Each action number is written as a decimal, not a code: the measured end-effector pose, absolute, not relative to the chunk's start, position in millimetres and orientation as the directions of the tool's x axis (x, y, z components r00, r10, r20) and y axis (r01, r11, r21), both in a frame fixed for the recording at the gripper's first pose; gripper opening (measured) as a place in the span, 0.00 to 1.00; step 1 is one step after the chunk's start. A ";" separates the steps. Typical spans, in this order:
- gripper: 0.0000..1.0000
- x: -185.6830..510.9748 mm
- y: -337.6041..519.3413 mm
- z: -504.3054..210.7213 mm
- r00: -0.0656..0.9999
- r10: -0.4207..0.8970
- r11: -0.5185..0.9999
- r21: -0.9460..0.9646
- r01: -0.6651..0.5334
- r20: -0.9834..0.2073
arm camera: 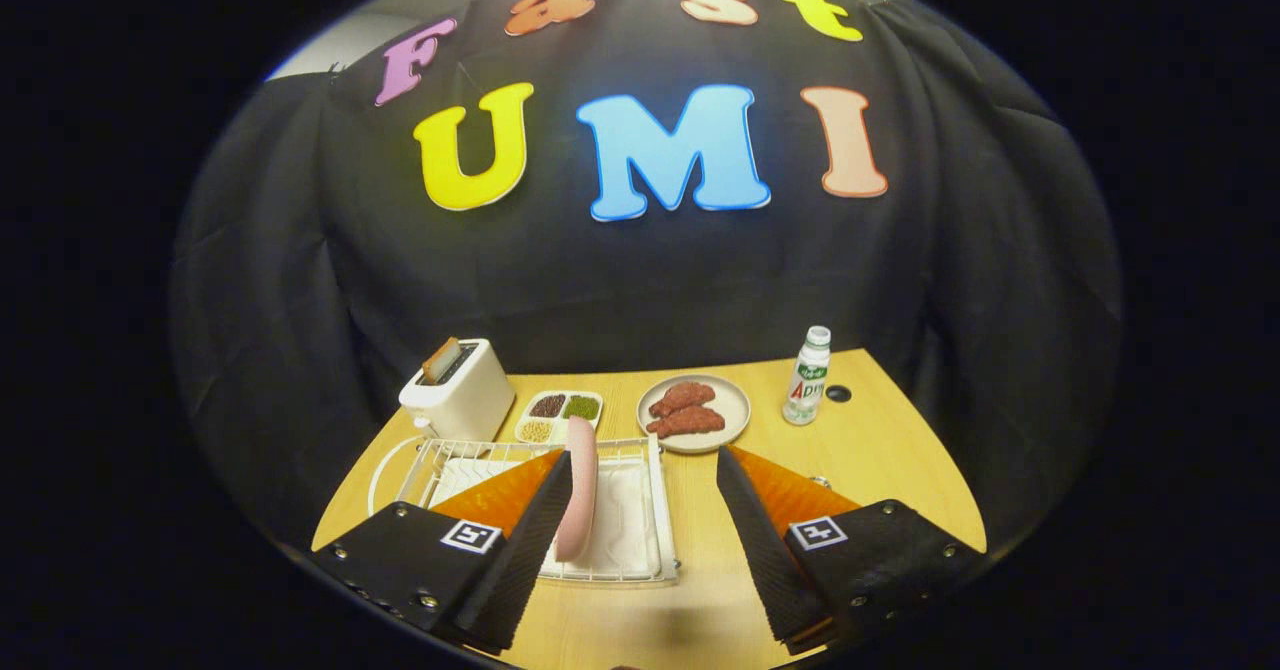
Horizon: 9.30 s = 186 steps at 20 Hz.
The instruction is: Take the plate from the dish rack, then take the spoon from the basket and place it into the plate.
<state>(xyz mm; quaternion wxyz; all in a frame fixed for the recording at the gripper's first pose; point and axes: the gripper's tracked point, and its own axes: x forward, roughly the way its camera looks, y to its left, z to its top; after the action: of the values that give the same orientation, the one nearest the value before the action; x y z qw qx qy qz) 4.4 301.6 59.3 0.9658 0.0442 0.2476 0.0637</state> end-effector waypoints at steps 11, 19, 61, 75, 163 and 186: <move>0.83 43.4 359.4 2.8 0.737 0.039 0.997 -0.023 -0.075 -0.675; 0.35 62.2 352.9 -34.0 0.691 -0.178 0.975 -0.219 0.029 -0.700; 0.05 -83.9 199.8 -11.6 0.682 0.175 0.971 0.240 0.001 -0.711; 0.05 -127.3 227.9 -157.4 0.506 0.400 0.878 0.478 0.028 -0.764; 0.04 -79.4 142.8 71.9 0.951 0.243 0.970 0.073 -0.233 -0.193; 0.04 -119.0 273.6 -11.1 0.798 0.471 0.878 0.108 -0.467 -0.375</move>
<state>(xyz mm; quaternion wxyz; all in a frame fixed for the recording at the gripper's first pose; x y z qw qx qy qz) -119.0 273.6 -11.1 0.9482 0.0048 0.1990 0.2474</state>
